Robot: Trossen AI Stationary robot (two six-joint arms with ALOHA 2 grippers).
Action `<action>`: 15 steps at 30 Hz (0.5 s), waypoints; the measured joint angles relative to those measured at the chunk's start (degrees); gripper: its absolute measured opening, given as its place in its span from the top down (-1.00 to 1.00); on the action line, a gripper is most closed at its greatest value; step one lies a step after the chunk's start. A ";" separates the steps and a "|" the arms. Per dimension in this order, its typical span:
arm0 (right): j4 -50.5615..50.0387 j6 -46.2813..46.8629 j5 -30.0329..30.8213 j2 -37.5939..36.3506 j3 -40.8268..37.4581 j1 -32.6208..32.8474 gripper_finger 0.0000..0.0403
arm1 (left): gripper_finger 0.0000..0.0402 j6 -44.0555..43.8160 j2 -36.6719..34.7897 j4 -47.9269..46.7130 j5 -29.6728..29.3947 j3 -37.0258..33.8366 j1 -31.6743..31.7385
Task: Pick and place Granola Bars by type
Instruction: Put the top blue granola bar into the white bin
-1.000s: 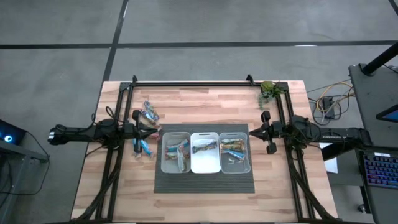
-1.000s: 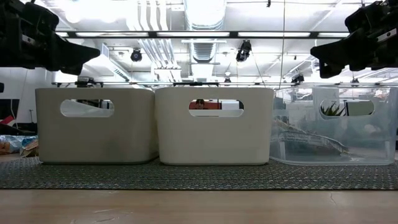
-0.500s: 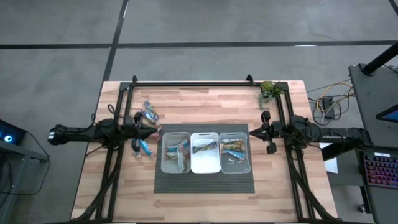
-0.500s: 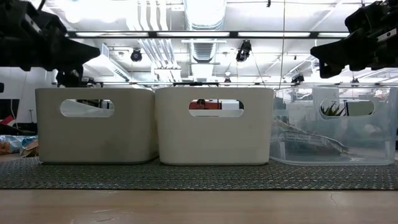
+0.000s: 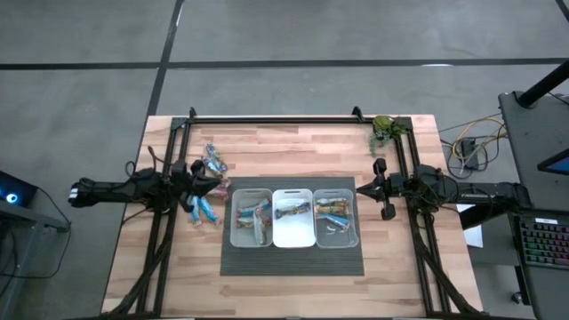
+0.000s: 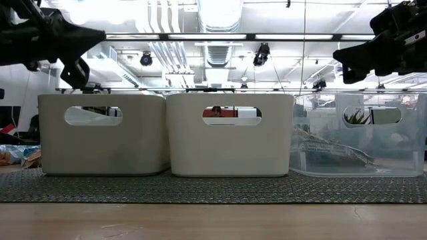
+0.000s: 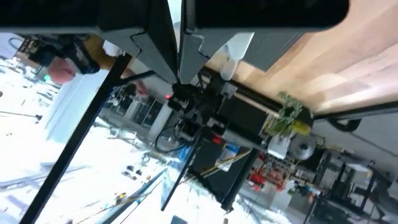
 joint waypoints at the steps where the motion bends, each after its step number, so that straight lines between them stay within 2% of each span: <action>1: 0.00 0.01 0.00 0.00 0.00 0.00 0.96 | 1.00 -0.13 0.00 0.73 0.00 0.03 0.00; 9: 0.00 0.00 0.00 0.00 0.00 -0.01 0.96 | 1.00 4.74 1.05 0.34 -0.47 2.08 -0.02; 15: 0.00 0.00 0.00 0.00 0.00 -0.01 0.96 | 1.00 7.76 3.20 -5.06 -0.86 6.50 -0.02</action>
